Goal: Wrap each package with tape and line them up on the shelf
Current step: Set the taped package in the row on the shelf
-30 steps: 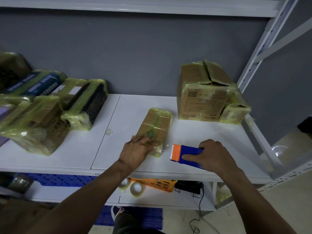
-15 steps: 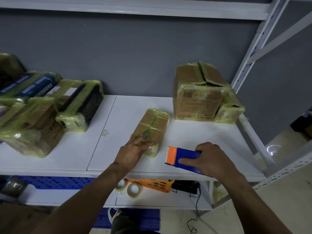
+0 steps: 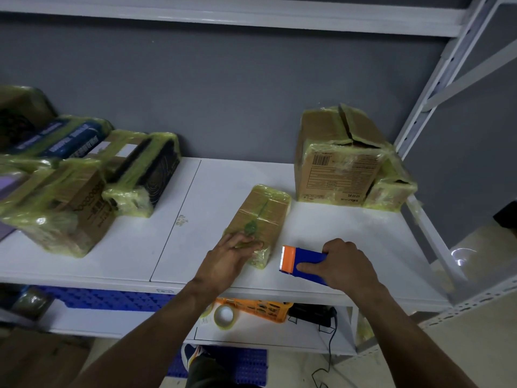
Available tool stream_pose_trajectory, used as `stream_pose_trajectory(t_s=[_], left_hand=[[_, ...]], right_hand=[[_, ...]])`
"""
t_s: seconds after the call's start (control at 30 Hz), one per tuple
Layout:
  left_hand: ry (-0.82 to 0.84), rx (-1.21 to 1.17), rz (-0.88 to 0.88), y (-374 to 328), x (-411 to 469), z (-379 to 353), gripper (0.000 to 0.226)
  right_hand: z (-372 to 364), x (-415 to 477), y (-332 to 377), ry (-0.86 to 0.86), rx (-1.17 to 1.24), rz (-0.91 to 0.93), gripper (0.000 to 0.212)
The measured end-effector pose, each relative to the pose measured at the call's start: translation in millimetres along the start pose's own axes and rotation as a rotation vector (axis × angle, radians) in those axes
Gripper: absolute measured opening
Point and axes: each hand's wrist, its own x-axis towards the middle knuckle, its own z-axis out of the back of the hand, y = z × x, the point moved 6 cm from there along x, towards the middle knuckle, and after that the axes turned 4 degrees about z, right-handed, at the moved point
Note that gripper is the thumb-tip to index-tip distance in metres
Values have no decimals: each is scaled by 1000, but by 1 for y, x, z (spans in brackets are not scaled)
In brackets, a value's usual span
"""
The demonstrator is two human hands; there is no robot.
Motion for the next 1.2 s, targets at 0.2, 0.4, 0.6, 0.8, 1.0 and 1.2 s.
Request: stream_pose_trajectory(t_s=[0.2, 0.4, 0.6, 0.8, 1.0, 1.2], left_hand=[[-41, -83, 59, -2, -4, -2, 32], [-136, -118, 87, -2, -8, -5, 33], [-185, -108, 96, -6, -11, -8, 33], [-159, -50, 95, -8, -8, -7, 34], [-131, -70, 79, 0, -4, -4, 32], [-165, -197, 110, 7, -6, 1, 29]], right_hand=[[-7, 9, 9, -17, -76, 19, 63], [-13, 14, 20, -38, -89, 51, 62], [-16, 12, 22, -86, -127, 65, 60], [-18, 7, 25, -160, -165, 84, 57], [-20, 3, 26, -217, -203, 119, 55], [-15, 9, 21, -254, -193, 80, 57]])
